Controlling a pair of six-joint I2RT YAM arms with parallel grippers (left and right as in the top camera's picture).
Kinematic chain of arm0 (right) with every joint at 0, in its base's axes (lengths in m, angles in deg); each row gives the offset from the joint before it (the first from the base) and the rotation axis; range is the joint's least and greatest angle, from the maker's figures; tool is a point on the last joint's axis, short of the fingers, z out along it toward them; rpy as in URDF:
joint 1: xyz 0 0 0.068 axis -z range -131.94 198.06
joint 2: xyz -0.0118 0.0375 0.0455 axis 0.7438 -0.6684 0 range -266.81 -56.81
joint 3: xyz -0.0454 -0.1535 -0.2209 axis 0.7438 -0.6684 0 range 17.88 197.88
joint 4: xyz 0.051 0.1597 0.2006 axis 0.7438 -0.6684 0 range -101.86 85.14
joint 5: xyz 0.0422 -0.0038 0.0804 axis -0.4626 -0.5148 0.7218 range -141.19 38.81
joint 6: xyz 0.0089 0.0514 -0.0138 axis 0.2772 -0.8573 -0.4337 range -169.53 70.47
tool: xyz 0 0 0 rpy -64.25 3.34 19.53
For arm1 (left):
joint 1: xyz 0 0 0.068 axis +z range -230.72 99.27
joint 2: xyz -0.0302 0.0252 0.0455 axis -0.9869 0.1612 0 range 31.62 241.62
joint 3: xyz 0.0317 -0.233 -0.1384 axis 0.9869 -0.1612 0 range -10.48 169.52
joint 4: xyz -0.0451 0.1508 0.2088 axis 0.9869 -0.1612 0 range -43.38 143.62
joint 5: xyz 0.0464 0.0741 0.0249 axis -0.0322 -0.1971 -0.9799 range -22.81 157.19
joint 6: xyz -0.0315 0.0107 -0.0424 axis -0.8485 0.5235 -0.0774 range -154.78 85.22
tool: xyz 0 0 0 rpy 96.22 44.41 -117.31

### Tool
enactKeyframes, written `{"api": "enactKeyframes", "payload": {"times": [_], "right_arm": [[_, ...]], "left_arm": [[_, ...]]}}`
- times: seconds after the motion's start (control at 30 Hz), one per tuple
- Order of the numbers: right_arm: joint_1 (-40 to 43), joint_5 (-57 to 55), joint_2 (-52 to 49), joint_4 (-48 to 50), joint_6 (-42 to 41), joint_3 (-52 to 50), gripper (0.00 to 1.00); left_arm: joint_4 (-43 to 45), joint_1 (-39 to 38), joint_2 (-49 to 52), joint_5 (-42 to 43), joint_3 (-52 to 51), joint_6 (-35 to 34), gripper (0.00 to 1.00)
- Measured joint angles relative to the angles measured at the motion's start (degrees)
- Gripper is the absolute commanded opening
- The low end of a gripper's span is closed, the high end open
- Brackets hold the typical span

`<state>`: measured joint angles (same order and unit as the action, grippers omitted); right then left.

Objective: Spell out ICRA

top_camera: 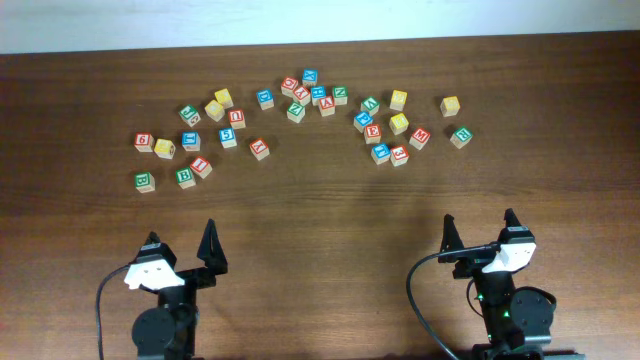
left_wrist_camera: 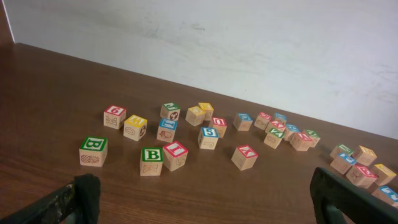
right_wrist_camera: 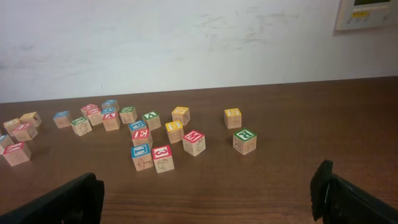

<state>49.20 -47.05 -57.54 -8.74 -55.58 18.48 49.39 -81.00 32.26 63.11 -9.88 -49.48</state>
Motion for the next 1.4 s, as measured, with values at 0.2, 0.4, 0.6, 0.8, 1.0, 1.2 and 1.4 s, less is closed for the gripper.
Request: {"api": "enactKeyframes", "payload": {"times": [0.2,0.4,0.6,0.8,1.0,1.2,1.4], "right_arm": [[0.00,0.02,0.00,0.00,0.02,0.00,0.98],[0.00,0.00,0.00,0.00,0.00,0.00,0.98],[0.00,0.00,0.00,0.00,0.02,0.00,0.98],[0.00,0.00,0.00,0.00,0.00,0.00,0.98],[0.00,0.02,0.00,0.00,0.02,0.00,0.98],[0.00,0.00,0.00,0.00,-0.02,0.00,0.98],[0.00,0.00,-0.02,-0.02,0.00,0.00,0.98]], "left_arm": [[0.00,0.00,-0.02,-0.02,0.00,0.00,0.99],[0.00,0.00,-0.02,-0.02,0.00,0.00,0.99],[0.00,0.00,0.00,0.00,0.00,0.00,0.99],[0.00,0.00,-0.02,0.02,0.00,0.00,0.99],[3.80,0.02,0.07,2.73,-0.02,0.02,0.99],[2.89,0.00,0.09,10.84,3.72,0.13,0.99],[-13.31,0.00,1.70,13.42,20.98,2.27,0.99]]}}
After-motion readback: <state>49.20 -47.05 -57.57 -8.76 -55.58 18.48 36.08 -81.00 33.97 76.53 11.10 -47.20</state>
